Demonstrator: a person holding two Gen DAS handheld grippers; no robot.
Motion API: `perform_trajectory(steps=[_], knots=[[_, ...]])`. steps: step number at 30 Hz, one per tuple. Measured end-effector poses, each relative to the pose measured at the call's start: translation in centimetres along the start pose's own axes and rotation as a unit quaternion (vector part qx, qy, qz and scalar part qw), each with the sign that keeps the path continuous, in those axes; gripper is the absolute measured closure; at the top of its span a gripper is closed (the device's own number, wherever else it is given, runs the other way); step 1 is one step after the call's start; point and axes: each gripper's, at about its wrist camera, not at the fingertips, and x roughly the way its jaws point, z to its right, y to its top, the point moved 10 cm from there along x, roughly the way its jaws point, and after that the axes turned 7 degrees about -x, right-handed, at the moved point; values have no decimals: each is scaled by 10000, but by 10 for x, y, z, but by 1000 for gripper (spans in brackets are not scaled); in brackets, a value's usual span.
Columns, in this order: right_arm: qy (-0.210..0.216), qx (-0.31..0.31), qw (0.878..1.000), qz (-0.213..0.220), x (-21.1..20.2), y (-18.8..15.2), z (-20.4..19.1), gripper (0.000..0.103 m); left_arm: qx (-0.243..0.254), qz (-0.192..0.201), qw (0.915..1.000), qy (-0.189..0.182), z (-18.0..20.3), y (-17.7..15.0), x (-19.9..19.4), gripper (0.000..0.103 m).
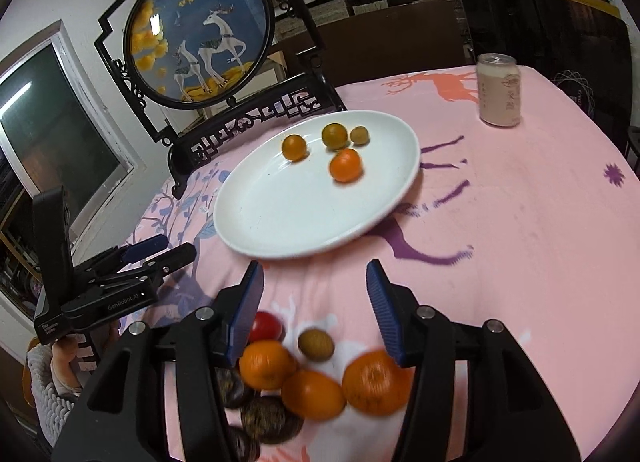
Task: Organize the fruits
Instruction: 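Move both tools back and bring the left tool to a dark cherry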
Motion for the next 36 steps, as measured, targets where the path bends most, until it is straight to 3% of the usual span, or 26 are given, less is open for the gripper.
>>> perform_trajectory(steps=[9,18,24,27,31,34,36], knots=[[-127,283,9994,171,-34,-41,8,44,-105,135,9998,135,-12,-35,-35,24],[-187,613,9978,194,-46,-61,20,44,-1,-46,9993,359,-17,-74,-46,20],[-213,531,9983,92,-42,-64,18,44,221,-251,9983,471,-14,-82,-33,19],[-220,499,9985,89,-42,-64,17,44,270,-220,9968,726,-23,-79,-30,15],[-220,536,9983,81,-41,-64,18,44,-51,-101,9948,1016,-50,-70,-34,11],[-215,516,9984,66,-41,-64,18,44,-217,-136,9960,855,-52,-70,-35,12],[-226,489,9985,43,-40,-65,17,44,2,-92,9969,787,-41,-71,-36,12]])
